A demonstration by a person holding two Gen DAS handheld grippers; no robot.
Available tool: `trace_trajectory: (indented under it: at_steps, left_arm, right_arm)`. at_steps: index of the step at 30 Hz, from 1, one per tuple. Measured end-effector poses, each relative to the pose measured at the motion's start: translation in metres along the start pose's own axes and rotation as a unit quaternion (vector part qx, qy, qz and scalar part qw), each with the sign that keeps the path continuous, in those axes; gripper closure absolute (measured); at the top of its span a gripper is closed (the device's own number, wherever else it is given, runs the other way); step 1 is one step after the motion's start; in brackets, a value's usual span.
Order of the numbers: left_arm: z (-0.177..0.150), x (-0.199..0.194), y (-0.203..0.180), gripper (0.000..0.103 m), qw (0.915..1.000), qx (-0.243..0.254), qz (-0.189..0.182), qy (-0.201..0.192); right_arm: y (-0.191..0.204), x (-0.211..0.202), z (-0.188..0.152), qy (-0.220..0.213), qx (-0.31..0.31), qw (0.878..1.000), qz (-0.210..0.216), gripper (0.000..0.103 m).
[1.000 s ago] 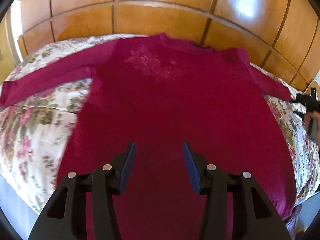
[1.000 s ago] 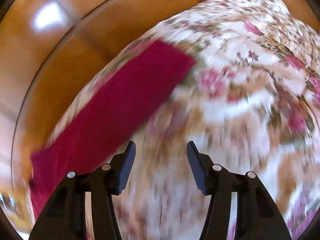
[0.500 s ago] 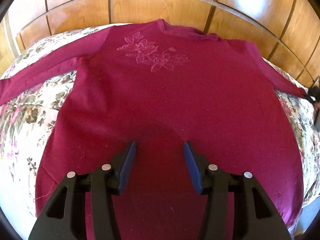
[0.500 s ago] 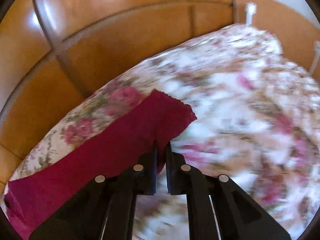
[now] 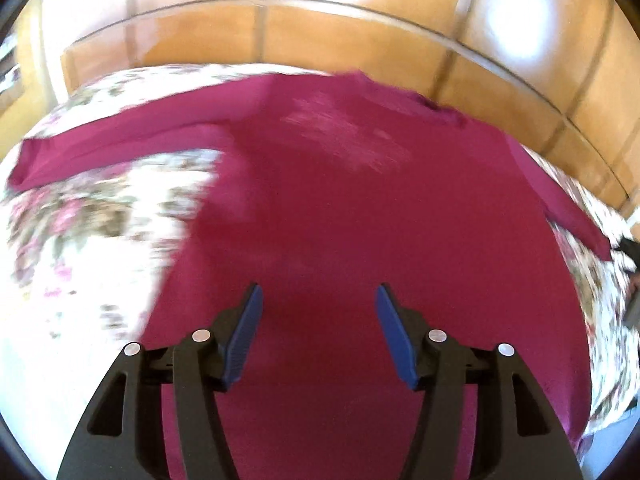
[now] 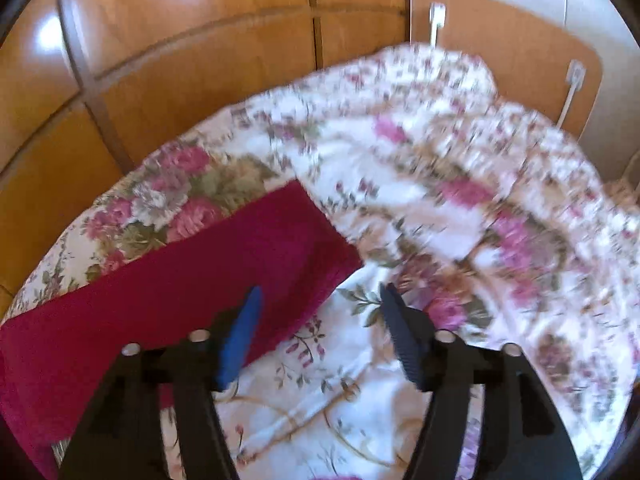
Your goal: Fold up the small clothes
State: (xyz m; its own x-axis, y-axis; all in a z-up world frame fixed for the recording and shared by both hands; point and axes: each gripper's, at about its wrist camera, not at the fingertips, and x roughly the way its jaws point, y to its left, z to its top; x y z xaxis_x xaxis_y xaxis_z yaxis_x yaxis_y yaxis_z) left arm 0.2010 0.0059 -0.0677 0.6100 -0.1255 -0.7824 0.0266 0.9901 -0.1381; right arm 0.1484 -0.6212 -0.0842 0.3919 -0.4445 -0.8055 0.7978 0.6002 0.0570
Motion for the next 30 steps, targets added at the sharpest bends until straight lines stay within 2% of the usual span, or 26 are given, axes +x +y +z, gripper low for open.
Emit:
trace_trajectory:
  at_steps: [2, 4, 6, 8, 11, 12, 13, 14, 15, 16, 17, 18, 21, 22, 23, 25, 26, 28, 30]
  left_arm:
    - [0.001, -0.008, 0.031, 0.044, 0.999, -0.029, 0.032, -0.008]
    - [0.002, -0.013, 0.071, 0.034, 0.9946, -0.083, 0.061, -0.011]
    - [0.003, -0.019, 0.121, 0.034, 0.9851, -0.153, 0.077, -0.019]
    - [0.005, -0.022, 0.16, 0.034, 0.9752, -0.201, 0.089, -0.022]
    - [0.006, -0.027, 0.221, 0.034, 0.9516, -0.289, 0.1, -0.031]
    - [0.007, -0.028, 0.233, 0.034, 0.9446, -0.309, 0.104, -0.034]
    - [0.006, -0.03, 0.245, 0.034, 0.9363, -0.329, 0.115, -0.039]
    - [0.006, -0.033, 0.252, 0.034, 0.9314, -0.339, 0.126, -0.045]
    - [0.008, -0.036, 0.257, 0.034, 0.9292, -0.34, 0.137, -0.051]
    - [0.01, -0.038, 0.255, 0.034, 0.9306, -0.333, 0.142, -0.056]
    - [0.012, -0.039, 0.249, 0.034, 0.9343, -0.321, 0.143, -0.059]
    - [0.015, -0.039, 0.237, 0.034, 0.9422, -0.299, 0.14, -0.06]
    - [0.021, -0.037, 0.201, 0.034, 0.9634, -0.228, 0.125, -0.063]
    - [0.022, -0.035, 0.18, 0.034, 0.9718, -0.196, 0.114, -0.066]
    - [0.024, -0.033, 0.164, 0.034, 0.9782, -0.17, 0.1, -0.066]
    - [0.024, -0.028, 0.126, 0.032, 0.9895, -0.118, 0.058, -0.059]
    - [0.024, -0.026, 0.112, 0.032, 0.9917, -0.105, 0.045, -0.058]
    - [0.024, -0.023, 0.085, 0.032, 0.995, -0.081, 0.017, -0.057]
    - [0.02, -0.019, 0.062, 0.032, 0.9965, -0.062, -0.003, -0.056]
  right_arm:
    - [0.011, -0.02, -0.008, -0.019, -0.024, 0.999, 0.02, 0.023]
    - [0.032, -0.046, -0.027, -0.024, -0.059, 0.996, 0.064, 0.018]
    - [0.059, -0.065, -0.049, -0.012, -0.099, 0.988, 0.115, 0.017]
    - [0.088, -0.083, -0.072, -0.005, -0.142, 0.977, 0.16, 0.016]
    - [0.143, -0.114, -0.119, 0.021, -0.211, 0.944, 0.255, 0.012]
    - [0.165, -0.126, -0.139, 0.033, -0.24, 0.926, 0.289, 0.011]
    - [0.183, -0.135, -0.158, 0.044, -0.27, 0.91, 0.312, 0.011]
    - [0.198, -0.142, -0.176, 0.052, -0.297, 0.895, 0.328, 0.011]
    - [0.217, -0.149, -0.199, 0.061, -0.331, 0.878, 0.341, 0.011]
    - [0.228, -0.152, -0.214, 0.068, -0.351, 0.868, 0.345, 0.011]
    - [0.237, -0.153, -0.228, 0.076, -0.367, 0.86, 0.346, 0.011]
    - [0.246, -0.151, -0.242, 0.088, -0.38, 0.855, 0.341, 0.011]
    - [0.254, -0.146, -0.254, 0.098, -0.386, 0.858, 0.325, 0.01]
    - [0.252, -0.145, -0.249, 0.104, -0.376, 0.859, 0.332, 0.012]
    - [0.249, -0.143, -0.241, 0.113, -0.36, 0.861, 0.34, 0.018]
    - [0.232, -0.132, -0.209, 0.12, -0.299, 0.881, 0.347, 0.029]
    - [0.225, -0.128, -0.2, 0.119, -0.278, 0.888, 0.346, 0.033]
    - [0.194, -0.105, -0.158, 0.112, -0.195, 0.919, 0.324, 0.035]
    - [0.162, -0.08, -0.122, 0.108, -0.119, 0.94, 0.3, 0.04]
